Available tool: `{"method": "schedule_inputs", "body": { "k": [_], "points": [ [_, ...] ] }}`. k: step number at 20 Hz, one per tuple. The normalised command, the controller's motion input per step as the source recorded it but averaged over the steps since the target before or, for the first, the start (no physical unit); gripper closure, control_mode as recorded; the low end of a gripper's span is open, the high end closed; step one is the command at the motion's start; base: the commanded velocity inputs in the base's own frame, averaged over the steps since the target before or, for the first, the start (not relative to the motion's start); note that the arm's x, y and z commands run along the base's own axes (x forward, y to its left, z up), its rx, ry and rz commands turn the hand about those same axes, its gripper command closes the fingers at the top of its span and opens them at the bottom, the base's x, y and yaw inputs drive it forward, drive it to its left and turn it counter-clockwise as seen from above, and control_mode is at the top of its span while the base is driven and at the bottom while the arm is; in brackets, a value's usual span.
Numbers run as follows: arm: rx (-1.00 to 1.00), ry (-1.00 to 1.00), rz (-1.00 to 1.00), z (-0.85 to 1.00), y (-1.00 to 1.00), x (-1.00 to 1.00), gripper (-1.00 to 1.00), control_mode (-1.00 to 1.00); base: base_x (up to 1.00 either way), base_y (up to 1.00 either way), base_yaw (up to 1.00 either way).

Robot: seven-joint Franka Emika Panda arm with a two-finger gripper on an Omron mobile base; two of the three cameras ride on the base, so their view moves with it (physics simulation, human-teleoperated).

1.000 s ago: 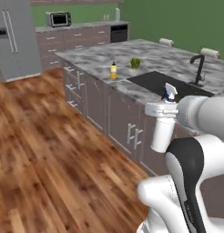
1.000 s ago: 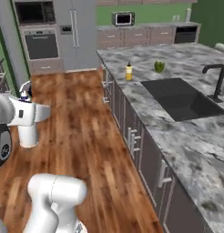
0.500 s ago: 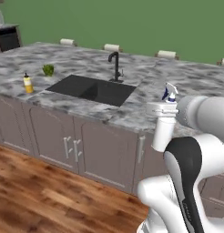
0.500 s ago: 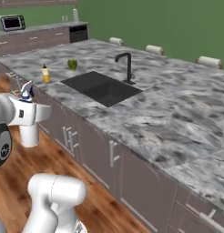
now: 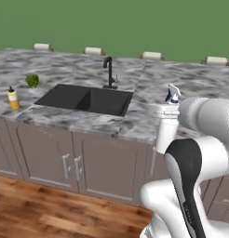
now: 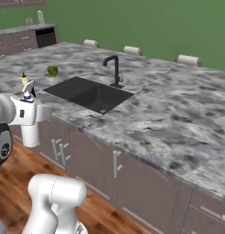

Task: Open the cabinet. Pick the spray and place it next to the sink. Then close the cabinet.

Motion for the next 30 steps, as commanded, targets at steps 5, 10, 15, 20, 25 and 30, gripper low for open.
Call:
{"method": "schedule_inputs", "body": {
  "k": [5, 10, 15, 20, 25, 30],
  "points": [
    [0.0, 0.0, 0.0, 0.0, 0.0, 0.0, 1.0, 1.0, 0.69, 0.36, -0.19],
    [0.0, 0.0, 0.0, 0.0, 0.0, 0.0, 1.0, 1.0, 0.75, 0.18, -0.17],
    [0.0, 0.0, 0.0, 0.0, 0.0, 0.0, 1.0, 1.0, 0.56, 0.26, -0.27],
    [0.0, 0.0, 0.0, 0.0, 0.0, 0.0, 1.0, 1.0, 0.3, 0.38, -0.31],
    [0.0, 0.0, 0.0, 0.0, 0.0, 0.0, 1.0, 1.0, 0.43, 0.29, -0.21],
    [0.0, 0.0, 0.0, 0.0, 0.0, 0.0, 1.0, 1.0, 0.52, 0.22, -0.09]
  ]
}}
